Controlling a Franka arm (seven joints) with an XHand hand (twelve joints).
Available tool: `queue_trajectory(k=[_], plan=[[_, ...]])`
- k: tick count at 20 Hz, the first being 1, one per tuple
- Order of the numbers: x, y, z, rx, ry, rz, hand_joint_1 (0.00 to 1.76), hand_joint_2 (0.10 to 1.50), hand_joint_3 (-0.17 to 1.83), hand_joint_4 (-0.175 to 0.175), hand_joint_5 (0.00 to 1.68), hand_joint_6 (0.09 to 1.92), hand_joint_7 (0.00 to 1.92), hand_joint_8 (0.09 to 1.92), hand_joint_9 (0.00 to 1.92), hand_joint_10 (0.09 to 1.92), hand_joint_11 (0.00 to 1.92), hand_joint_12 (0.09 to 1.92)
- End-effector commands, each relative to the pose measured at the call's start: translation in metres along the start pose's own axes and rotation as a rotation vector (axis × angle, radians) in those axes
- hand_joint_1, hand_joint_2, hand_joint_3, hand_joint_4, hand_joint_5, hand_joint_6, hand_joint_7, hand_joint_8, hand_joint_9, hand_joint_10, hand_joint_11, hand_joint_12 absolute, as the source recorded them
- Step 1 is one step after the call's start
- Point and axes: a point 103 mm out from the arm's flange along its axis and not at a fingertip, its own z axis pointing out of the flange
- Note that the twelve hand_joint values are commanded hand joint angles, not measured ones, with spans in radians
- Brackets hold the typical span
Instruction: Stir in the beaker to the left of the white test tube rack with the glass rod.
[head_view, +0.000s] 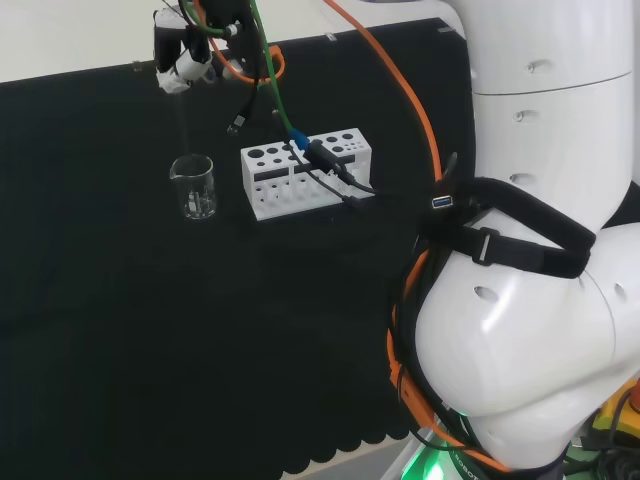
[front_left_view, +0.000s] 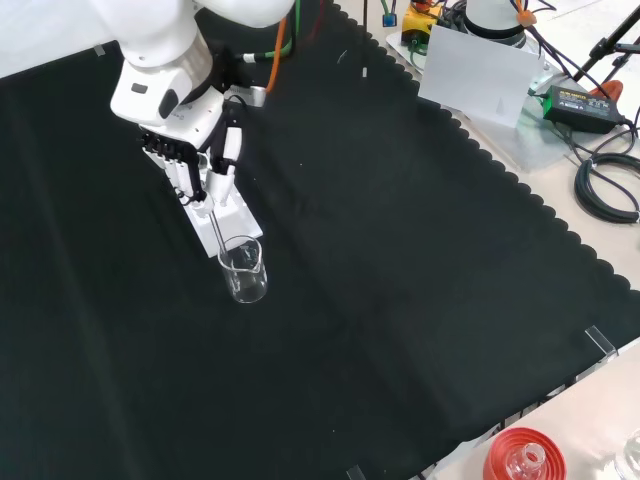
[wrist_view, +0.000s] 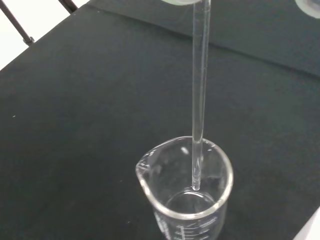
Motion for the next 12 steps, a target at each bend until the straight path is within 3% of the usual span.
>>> queue_trajectory(k=[1,6,12], plan=[[-0.025,-0.018,0.004,0.011,-0.003,0.037,1.32,1.05,-0.17,-0.175,1.30,0.30,1.42,0.52,1.82,0.33,1.69,0.53],[-0.026,-0.038,0.003,0.002,-0.002,0.062,1.32,1.05,-0.17,-0.175,1.30,0.30,1.42,0.52,1.82,0.33,1.69,0.53],[0.002,-0.035,0.009,0.010,-0.003,0.033,1.32,1.05,-0.17,-0.175,1.30,0.30,1.42,0.52,1.82,0.33,1.69,0.53]])
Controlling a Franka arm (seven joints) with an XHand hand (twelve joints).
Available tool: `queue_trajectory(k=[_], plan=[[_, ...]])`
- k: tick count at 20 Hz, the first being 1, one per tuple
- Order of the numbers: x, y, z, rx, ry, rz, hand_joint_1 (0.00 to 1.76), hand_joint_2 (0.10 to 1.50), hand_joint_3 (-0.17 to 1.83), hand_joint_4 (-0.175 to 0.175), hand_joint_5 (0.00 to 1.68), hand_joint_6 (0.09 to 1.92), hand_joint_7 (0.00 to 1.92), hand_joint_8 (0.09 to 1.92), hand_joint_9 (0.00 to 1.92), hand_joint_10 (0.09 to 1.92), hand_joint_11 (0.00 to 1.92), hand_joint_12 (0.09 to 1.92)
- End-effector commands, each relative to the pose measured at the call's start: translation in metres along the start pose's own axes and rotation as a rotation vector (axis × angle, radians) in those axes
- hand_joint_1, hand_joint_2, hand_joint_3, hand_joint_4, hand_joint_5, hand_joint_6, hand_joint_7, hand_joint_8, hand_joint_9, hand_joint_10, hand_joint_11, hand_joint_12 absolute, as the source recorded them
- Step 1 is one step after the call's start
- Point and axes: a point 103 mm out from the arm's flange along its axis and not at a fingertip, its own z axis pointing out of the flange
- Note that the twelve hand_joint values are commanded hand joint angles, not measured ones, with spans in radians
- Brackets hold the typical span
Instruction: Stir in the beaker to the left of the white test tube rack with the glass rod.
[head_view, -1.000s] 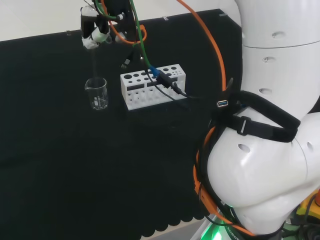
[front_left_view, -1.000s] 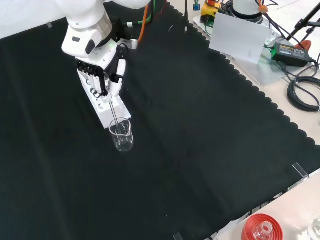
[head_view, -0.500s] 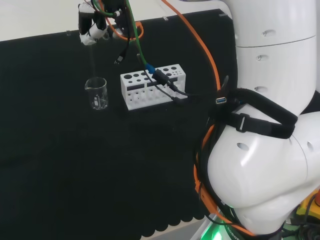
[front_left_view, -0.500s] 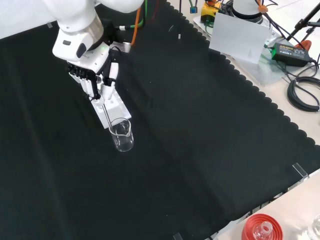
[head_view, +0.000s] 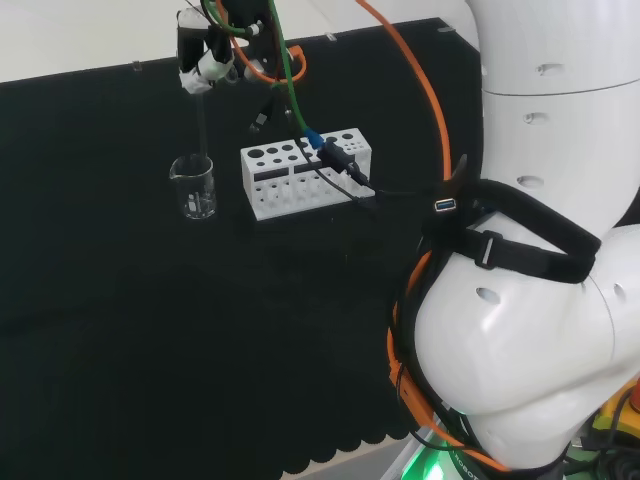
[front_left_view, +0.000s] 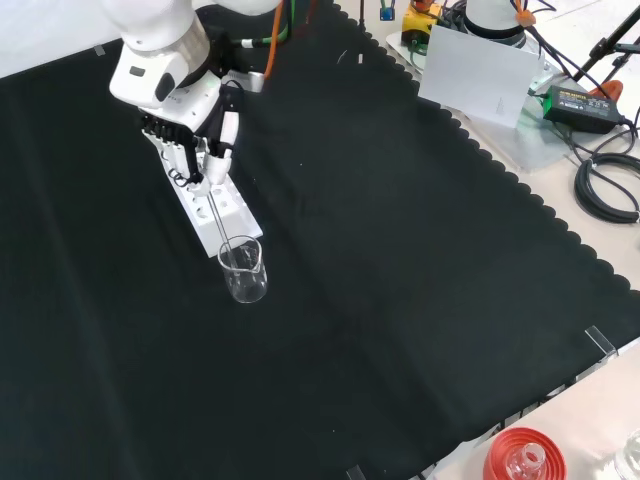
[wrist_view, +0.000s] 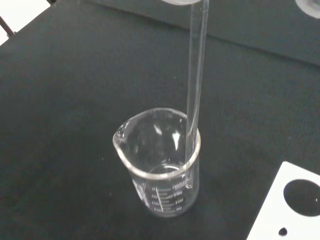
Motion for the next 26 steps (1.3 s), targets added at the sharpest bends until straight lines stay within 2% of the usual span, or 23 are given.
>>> queue_trajectory(k=[1,6,10,15,26], plan=[[0.022,-0.003,0.002,-0.006,-0.001,-0.014,1.32,1.05,-0.17,-0.175,1.30,0.30,1.42,0.52,1.82,0.33,1.69,0.53],[0.044,0.011,0.000,-0.005,0.005,-0.052,1.32,1.05,-0.17,-0.175,1.30,0.30,1.42,0.52,1.82,0.33,1.69,0.53],[0.053,0.020,-0.004,-0.009,-0.005,-0.064,1.32,1.05,-0.17,-0.175,1.30,0.30,1.42,0.52,1.82,0.33,1.69,0.53],[0.052,0.023,-0.007,-0.002,-0.025,-0.059,1.32,1.05,-0.17,-0.175,1.30,0.30,1.42,0.52,1.82,0.33,1.69,0.53],[0.043,0.020,-0.007,-0.008,-0.019,-0.050,1.32,1.05,-0.17,-0.175,1.30,0.30,1.42,0.52,1.82,0.33,1.69,0.53]])
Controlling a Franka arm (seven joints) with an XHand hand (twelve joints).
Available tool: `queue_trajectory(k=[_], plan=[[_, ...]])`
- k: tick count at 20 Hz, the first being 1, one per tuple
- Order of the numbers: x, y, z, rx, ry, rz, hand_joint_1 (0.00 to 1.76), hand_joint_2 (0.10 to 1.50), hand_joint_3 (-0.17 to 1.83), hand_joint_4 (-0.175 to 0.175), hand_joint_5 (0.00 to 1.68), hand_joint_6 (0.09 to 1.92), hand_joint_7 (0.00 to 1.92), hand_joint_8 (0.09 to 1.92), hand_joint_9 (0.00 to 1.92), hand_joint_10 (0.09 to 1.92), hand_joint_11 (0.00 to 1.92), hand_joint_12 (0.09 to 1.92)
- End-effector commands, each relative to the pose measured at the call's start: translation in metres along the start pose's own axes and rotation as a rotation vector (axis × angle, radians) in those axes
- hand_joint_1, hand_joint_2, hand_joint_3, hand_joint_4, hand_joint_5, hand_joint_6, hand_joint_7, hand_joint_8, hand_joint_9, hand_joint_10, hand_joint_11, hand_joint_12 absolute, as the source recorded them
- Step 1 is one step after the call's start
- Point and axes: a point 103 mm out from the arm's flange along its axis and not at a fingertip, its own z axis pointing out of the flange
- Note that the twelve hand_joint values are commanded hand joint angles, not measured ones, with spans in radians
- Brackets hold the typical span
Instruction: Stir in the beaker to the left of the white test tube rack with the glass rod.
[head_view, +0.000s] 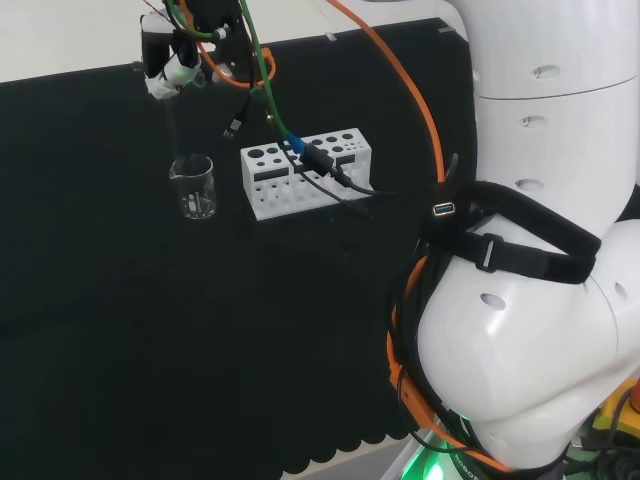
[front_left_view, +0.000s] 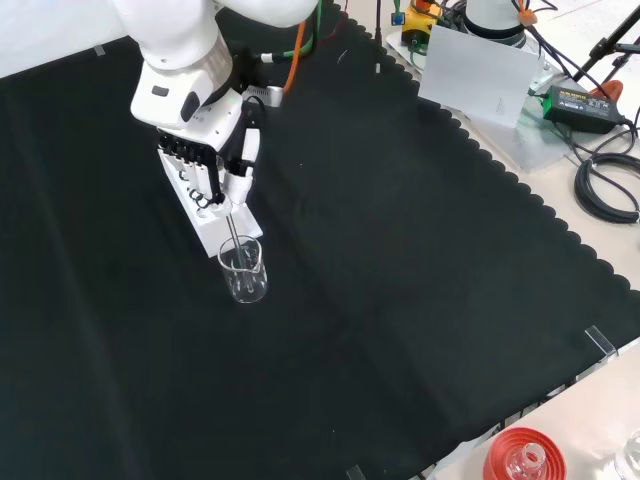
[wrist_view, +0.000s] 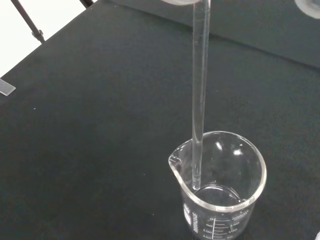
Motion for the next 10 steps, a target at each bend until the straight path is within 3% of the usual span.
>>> queue_trajectory(k=[1,10], plan=[[-0.0014,-0.0036,0.0007,-0.007,-0.004,0.002,1.32,1.05,-0.17,-0.175,1.30,0.30,1.42,0.52,1.82,0.33,1.69,0.53],[-0.0014,-0.0117,-0.0047,-0.015,-0.008,0.003,1.32,1.05,-0.17,-0.175,1.30,0.30,1.42,0.52,1.82,0.32,1.69,0.53]])
